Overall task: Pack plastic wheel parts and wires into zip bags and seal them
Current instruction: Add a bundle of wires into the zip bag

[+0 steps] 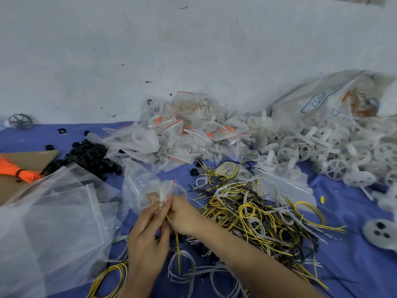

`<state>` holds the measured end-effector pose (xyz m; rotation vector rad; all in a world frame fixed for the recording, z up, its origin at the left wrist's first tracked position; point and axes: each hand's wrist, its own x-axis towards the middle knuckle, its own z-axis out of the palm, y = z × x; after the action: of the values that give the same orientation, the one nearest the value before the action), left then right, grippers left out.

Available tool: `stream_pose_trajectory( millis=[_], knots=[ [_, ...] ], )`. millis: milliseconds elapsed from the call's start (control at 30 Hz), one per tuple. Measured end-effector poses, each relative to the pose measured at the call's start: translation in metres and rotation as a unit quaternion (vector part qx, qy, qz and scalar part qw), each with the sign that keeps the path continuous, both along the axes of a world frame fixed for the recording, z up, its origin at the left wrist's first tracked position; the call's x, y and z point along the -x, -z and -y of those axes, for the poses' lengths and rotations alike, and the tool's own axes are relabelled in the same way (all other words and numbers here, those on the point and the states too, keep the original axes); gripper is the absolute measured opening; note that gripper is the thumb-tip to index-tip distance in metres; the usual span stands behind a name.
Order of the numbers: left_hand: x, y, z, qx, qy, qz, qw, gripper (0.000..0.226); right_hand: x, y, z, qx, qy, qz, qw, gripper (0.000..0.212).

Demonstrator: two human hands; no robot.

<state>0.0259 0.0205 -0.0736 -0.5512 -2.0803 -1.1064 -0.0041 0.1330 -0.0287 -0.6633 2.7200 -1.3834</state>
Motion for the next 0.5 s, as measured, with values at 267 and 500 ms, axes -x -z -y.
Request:
stream_pose_trajectory(
  millis=[267, 500],
  knots=[
    [0.003, 0.002, 0.005, -0.015, -0.012, -0.06, 0.998, 0.035, 0.017, 0.005, 0.026, -0.068, 0.097, -0.063, 0.991, 0.02],
    [-0.003, -0.004, -0.005, 0.029, -0.022, 0.003, 0.999, 0.052, -0.007, -0.009, -0.013, 0.069, 0.08, 0.004, 0.994, 0.025]
  ],
)
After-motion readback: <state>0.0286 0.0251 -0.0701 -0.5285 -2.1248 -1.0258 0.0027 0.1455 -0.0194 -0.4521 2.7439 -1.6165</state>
